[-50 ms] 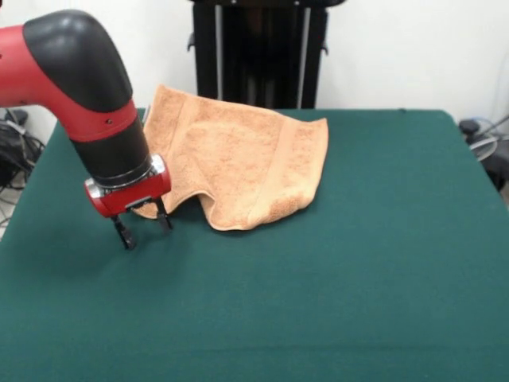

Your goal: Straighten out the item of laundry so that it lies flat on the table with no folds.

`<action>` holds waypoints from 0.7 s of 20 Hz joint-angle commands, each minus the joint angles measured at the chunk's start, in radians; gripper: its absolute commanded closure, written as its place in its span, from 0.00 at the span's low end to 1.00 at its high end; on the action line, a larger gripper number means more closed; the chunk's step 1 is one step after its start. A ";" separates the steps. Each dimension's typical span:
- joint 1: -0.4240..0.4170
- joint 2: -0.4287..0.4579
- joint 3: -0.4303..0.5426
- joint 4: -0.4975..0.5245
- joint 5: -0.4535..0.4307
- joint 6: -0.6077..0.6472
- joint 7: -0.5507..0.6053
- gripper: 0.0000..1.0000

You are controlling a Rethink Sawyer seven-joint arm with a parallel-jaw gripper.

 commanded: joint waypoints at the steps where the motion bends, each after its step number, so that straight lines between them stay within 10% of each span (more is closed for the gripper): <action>1: 0.089 0.172 0.052 0.018 0.029 0.153 -0.218 0.00; 14: 0.104 0.113 0.019 0.100 0.088 0.187 -0.104 0.00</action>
